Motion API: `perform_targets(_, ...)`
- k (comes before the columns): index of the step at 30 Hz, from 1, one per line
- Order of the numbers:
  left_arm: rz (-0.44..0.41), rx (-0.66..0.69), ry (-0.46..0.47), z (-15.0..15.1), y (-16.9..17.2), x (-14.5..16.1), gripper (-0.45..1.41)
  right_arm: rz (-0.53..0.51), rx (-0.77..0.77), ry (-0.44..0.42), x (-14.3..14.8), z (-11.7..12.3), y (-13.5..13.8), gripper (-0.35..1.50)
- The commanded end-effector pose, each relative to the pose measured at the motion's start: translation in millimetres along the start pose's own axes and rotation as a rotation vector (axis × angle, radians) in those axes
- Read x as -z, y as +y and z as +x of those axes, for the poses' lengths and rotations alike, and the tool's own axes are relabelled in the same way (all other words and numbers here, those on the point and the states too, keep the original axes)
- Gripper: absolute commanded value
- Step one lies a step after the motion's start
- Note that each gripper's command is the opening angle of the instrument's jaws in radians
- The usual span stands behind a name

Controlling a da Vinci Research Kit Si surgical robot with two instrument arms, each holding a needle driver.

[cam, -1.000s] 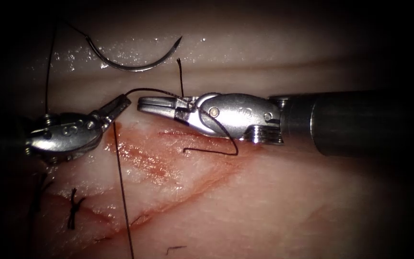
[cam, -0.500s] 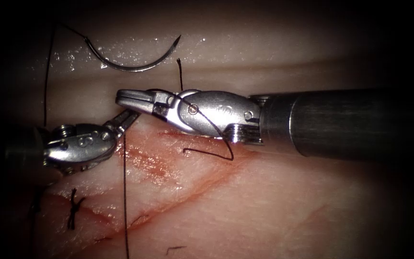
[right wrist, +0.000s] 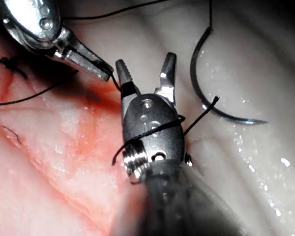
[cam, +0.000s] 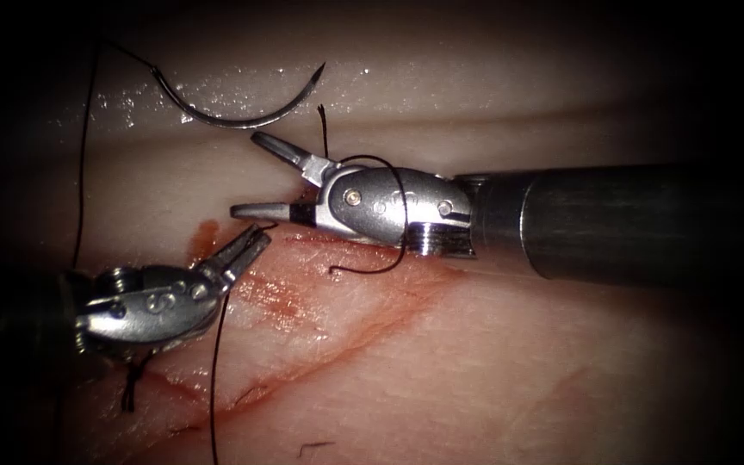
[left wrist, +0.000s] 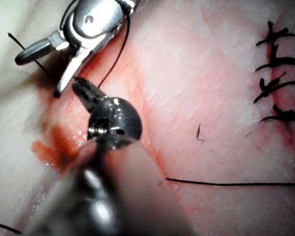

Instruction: Wound Closure

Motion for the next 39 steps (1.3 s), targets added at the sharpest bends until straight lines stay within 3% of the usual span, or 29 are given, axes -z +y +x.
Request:
perform_targets(1,-0.004,-0.006,0.001,-0.1,0.6,-0.5,-0.45,-0.004,0.0,-0.004,-0.6,-0.7,0.2,0.83)
perform_targets(6,-0.007,-0.083,-0.003,0.6,0.2,0.2,-0.45,0.014,0.009,-0.05,0.2,-1.8,0.2,0.83)
perform_targets(14,-0.027,-0.174,-0.011,2.2,-2.7,-1.1,-0.45,0.179,-0.007,-0.071,0.2,-2.8,-1.5,0.79)
perform_targets(18,-0.08,-0.262,0.036,2.4,-3.9,-2.3,-0.45,0.283,-0.019,-0.095,0.1,-3.4,-2.4,0.74)
perform_targets(20,-0.117,-0.301,0.061,2.5,-4.1,-2.7,-0.45,0.333,-0.031,-0.097,0.0,-3.6,-2.7,0.57)
perform_targets(23,-0.166,-0.333,0.082,2.5,-4.3,-3.6,-0.45,0.382,-0.05,-0.091,-0.3,-3.8,-3.1,0.57)
perform_targets(30,-0.284,-0.385,0.087,1.8,-4.1,-6.8,-0.45,0.477,-0.101,0.038,-0.8,-3.9,-3.3,0.56)
perform_targets(32,-0.326,-0.417,0.087,0.9,-3.9,-8.0,-0.45,0.494,-0.153,0.135,-0.5,-4.0,-3.2,0.51)
perform_targets(36,-0.377,-0.459,0.083,-1.1,-3.5,-8.7,-0.45,0.517,-0.201,0.243,0.4,-4.0,-2.7,0.02)
perform_targets(39,-0.387,-0.469,0.062,-2.5,-3.3,-8.6,-0.45,0.514,-0.203,0.241,1.0,-4.0,-2.3,-0.01)
